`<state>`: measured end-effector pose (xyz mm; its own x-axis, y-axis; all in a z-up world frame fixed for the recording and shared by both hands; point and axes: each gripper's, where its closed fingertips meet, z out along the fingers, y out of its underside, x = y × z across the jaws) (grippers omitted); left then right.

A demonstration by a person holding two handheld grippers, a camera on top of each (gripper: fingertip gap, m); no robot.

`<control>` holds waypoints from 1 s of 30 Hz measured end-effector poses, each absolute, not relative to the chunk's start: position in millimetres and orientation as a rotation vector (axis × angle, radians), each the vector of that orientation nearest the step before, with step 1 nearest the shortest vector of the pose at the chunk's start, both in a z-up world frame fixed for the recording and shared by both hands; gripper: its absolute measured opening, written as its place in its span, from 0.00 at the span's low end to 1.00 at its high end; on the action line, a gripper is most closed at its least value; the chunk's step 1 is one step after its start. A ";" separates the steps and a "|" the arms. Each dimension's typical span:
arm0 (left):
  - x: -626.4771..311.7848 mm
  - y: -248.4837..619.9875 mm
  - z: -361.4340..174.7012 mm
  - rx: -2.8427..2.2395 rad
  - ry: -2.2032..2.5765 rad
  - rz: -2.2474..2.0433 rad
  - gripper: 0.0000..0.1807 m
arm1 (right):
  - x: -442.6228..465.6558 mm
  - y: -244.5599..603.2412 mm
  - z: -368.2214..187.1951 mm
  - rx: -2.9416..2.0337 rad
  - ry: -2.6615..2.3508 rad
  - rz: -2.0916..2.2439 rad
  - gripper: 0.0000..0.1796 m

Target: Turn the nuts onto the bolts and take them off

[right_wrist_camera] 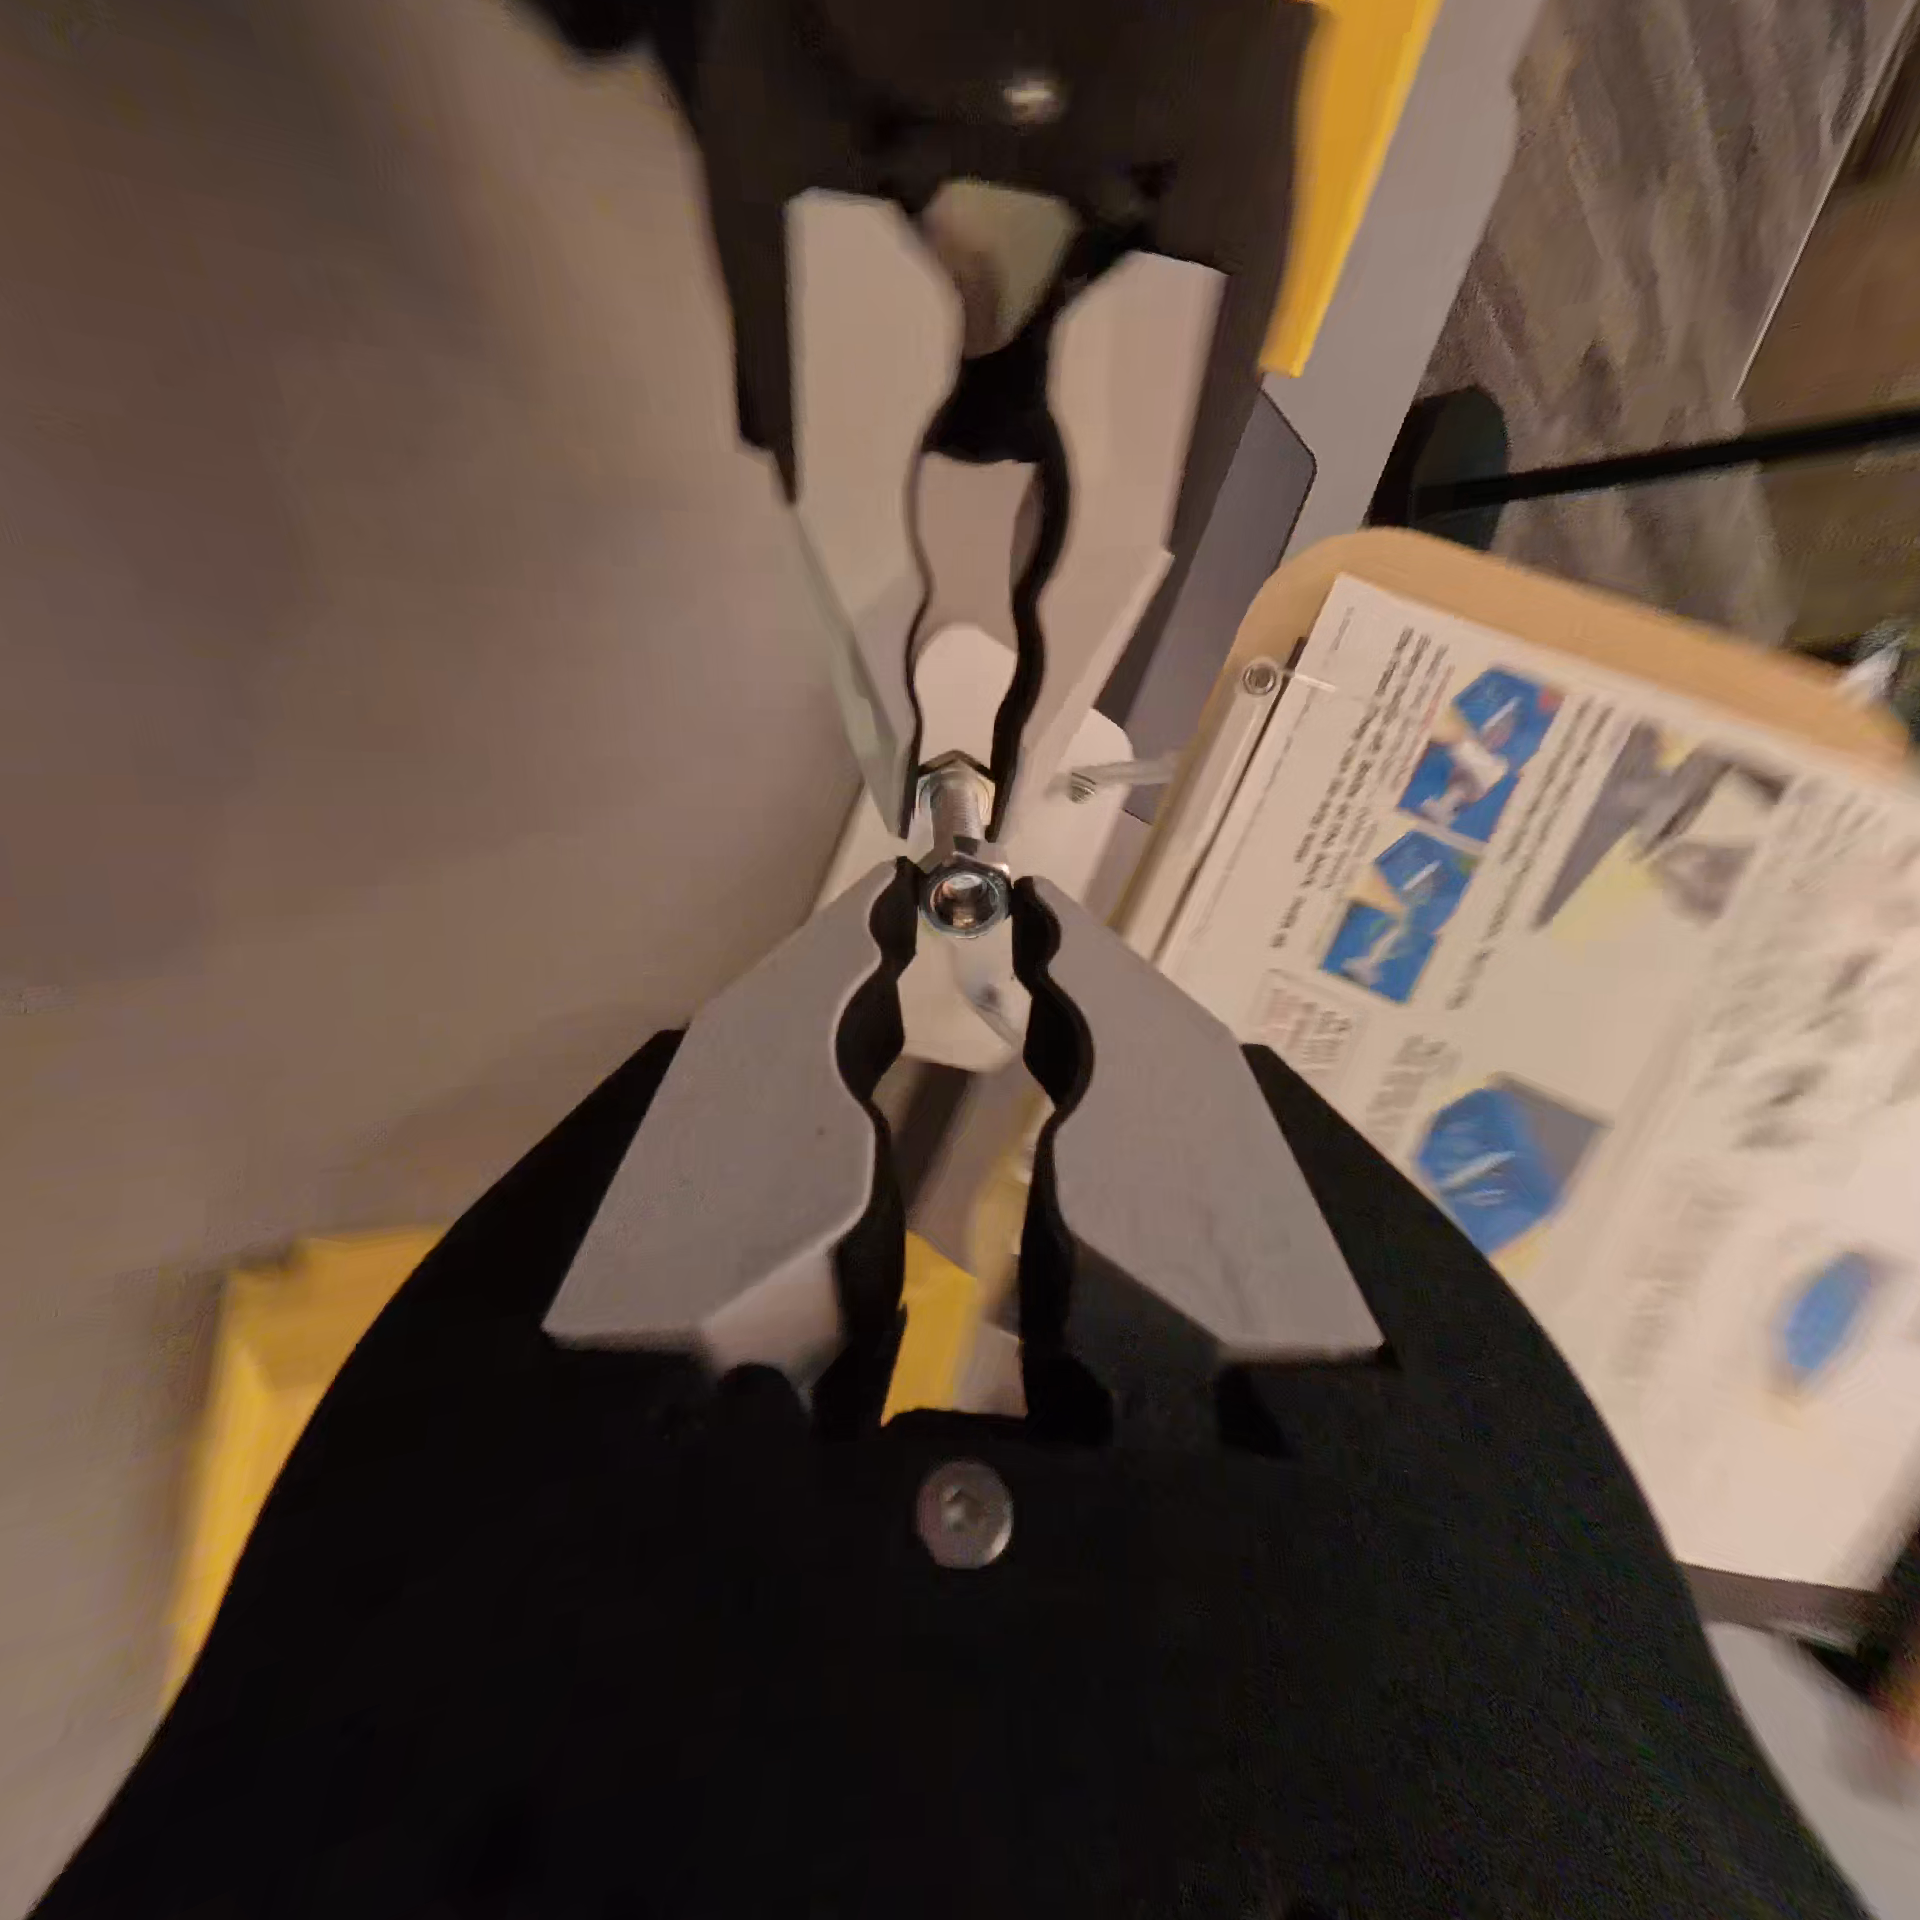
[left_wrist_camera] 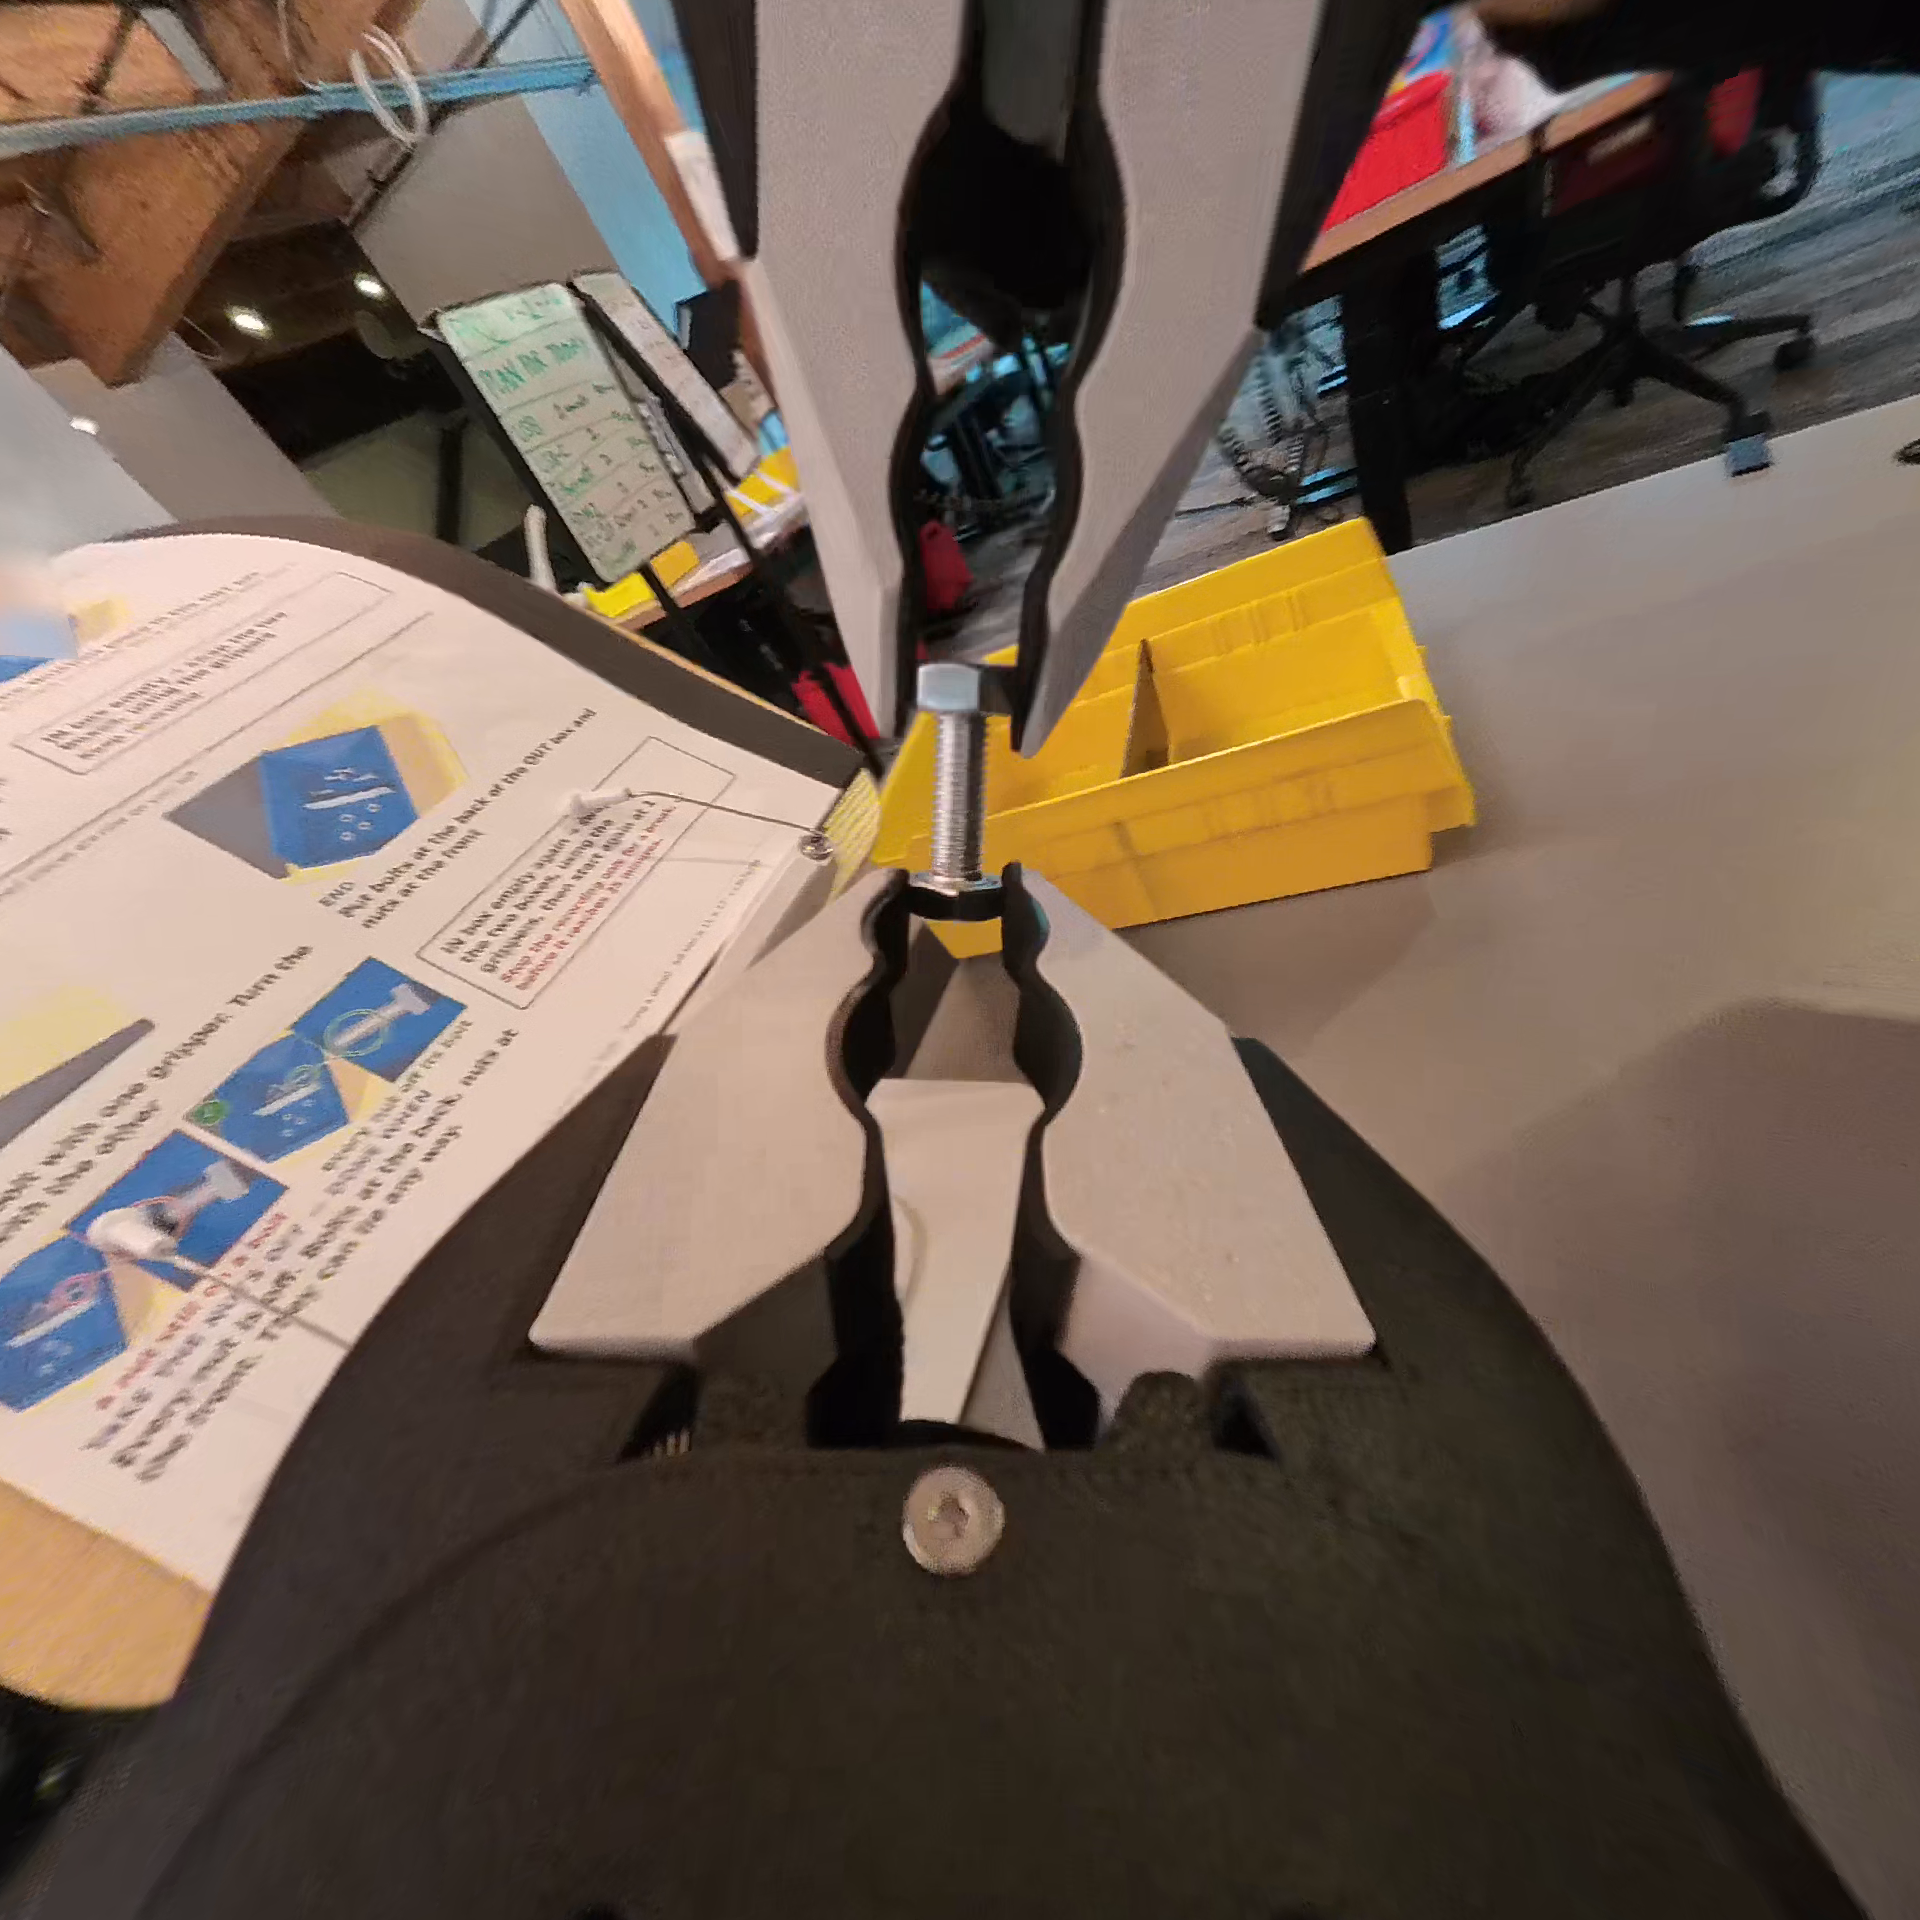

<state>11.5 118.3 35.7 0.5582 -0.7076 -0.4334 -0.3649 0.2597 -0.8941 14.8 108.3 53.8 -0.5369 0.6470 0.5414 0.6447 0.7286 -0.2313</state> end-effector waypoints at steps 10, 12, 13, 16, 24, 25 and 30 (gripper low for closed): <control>13.1 108.5 35.2 -1.394 0.977 -0.713 0.09 | 12.6 119.4 61.5 -0.107 -2.303 -1.008 0.09; 12.1 106.3 38.6 -1.386 0.951 -0.807 0.09 | 10.7 118.8 65.0 -0.042 -2.242 -1.067 0.09; 12.8 103.9 38.6 -1.388 0.950 -0.865 0.09 | 10.4 117.4 65.8 -0.017 -2.223 -1.080 0.09; 13.7 100.2 42.5 -1.372 0.925 -0.982 0.09 | 10.6 115.6 68.7 0.022 -2.187 -1.096 0.09; 16.7 103.8 43.8 -1.354 0.909 -0.919 0.09 | 9.4 114.8 72.8 -0.119 -2.192 -0.976 0.27; 15.8 104.8 44.3 -1.350 0.904 -0.903 0.09 | 10.2 114.8 76.0 -0.151 -2.185 -0.957 0.26; 7.8 106.9 53.7 -1.307 0.868 -0.843 0.09 | 18.0 115.7 90.2 -0.691 -2.133 -0.510 0.27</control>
<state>7.8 106.9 53.7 0.4422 -0.8951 -0.0564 0.0311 0.0782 -0.9965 18.0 115.7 90.2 -0.5158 0.2988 0.8029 0.6297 0.7677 0.1189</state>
